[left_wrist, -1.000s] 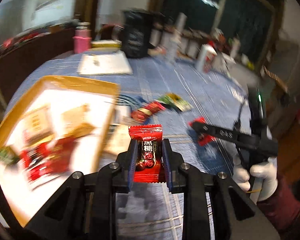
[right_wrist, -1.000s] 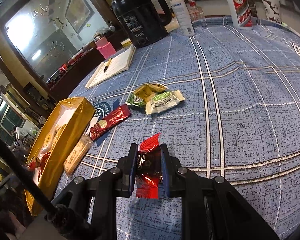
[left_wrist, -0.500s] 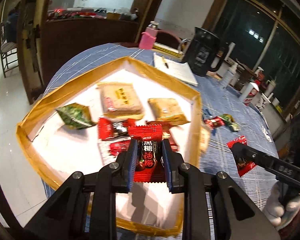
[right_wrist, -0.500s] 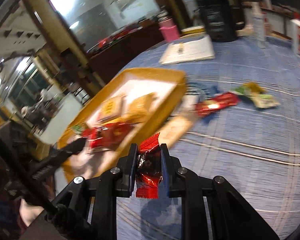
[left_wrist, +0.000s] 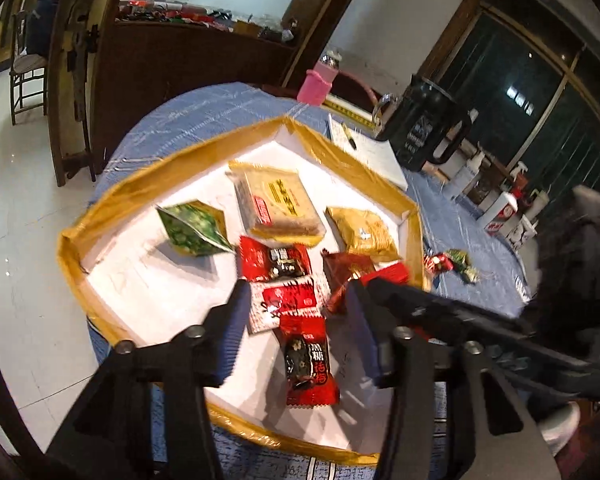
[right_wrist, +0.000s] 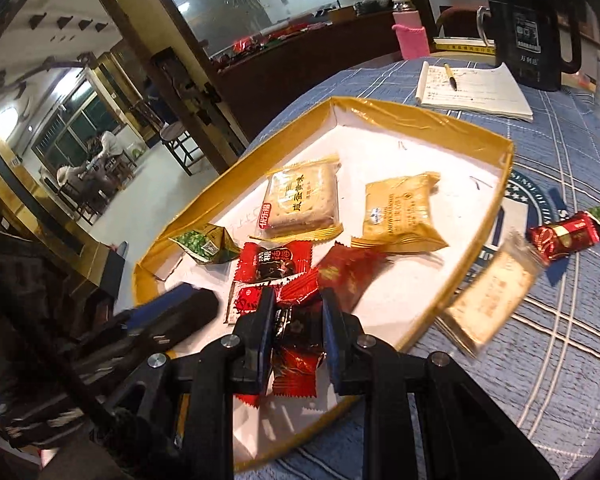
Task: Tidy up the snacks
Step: 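Carry both red candies over the tray and open both tools, then grasp the red chocolate bar with the right tool while the left tool reaches for the cracker stick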
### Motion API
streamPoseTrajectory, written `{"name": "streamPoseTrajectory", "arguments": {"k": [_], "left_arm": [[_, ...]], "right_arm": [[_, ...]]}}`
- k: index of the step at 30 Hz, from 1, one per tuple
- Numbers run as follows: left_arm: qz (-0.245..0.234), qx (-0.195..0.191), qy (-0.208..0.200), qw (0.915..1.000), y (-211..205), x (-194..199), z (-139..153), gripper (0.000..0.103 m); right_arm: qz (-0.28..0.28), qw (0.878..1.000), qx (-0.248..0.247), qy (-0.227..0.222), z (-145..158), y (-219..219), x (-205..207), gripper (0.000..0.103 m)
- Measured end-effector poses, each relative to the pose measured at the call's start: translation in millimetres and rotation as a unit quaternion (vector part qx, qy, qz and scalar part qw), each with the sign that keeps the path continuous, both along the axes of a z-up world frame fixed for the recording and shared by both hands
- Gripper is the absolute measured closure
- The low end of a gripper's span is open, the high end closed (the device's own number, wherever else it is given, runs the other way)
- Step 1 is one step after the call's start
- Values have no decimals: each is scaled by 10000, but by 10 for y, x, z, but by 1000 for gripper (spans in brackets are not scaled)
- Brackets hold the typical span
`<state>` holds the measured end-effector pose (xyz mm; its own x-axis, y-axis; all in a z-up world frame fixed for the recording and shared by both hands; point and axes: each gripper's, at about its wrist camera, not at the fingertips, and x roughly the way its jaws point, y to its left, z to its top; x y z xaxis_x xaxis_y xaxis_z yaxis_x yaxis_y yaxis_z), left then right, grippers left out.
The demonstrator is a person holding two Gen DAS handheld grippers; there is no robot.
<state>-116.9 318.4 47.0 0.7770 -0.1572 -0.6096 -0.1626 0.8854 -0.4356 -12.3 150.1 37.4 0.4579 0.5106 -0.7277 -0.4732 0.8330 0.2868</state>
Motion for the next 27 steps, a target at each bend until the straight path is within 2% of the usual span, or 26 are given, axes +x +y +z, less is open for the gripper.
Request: {"name": "streamPoseTrajectory", "arguments": {"k": [4, 6, 7, 8, 10, 14, 16, 22, 27], "left_arm": [[-7, -186, -149, 9997, 55, -54, 53, 44], [-43, -231, -215, 9995, 70, -82, 78, 43], [-47, -239, -252, 9994, 78, -97, 90, 43], [-42, -242, -285, 9993, 86, -116, 103, 43], [-41, -259, -354, 9990, 96, -135, 130, 42], [-93, -317, -418, 9986, 71, -139, 123, 41], [-158, -317, -379, 9987, 22, -120, 103, 41], [-275, -264, -374, 9986, -100, -120, 136, 41], [-413, -207, -402, 9981, -219, -125, 190, 40]], "right_arm": [[-24, 9999, -20, -113, 35, 2, -14, 79], [-46, 9994, 248, -223, 190, -136, -30, 78], [-121, 9989, 338, -307, 253, -208, -20, 74], [-301, 9977, 421, -445, 336, -343, -9, 67], [-889, 9930, 432, -652, 440, -690, 86, 65], [-1702, 9842, 174, -458, 337, -1153, 366, 63], [-1802, 9832, 23, -292, 224, -1214, 482, 63], [-1735, 9827, -648, -51, -116, -938, 613, 65], [-1751, 9745, -1356, -368, -200, -710, 590, 67]]}}
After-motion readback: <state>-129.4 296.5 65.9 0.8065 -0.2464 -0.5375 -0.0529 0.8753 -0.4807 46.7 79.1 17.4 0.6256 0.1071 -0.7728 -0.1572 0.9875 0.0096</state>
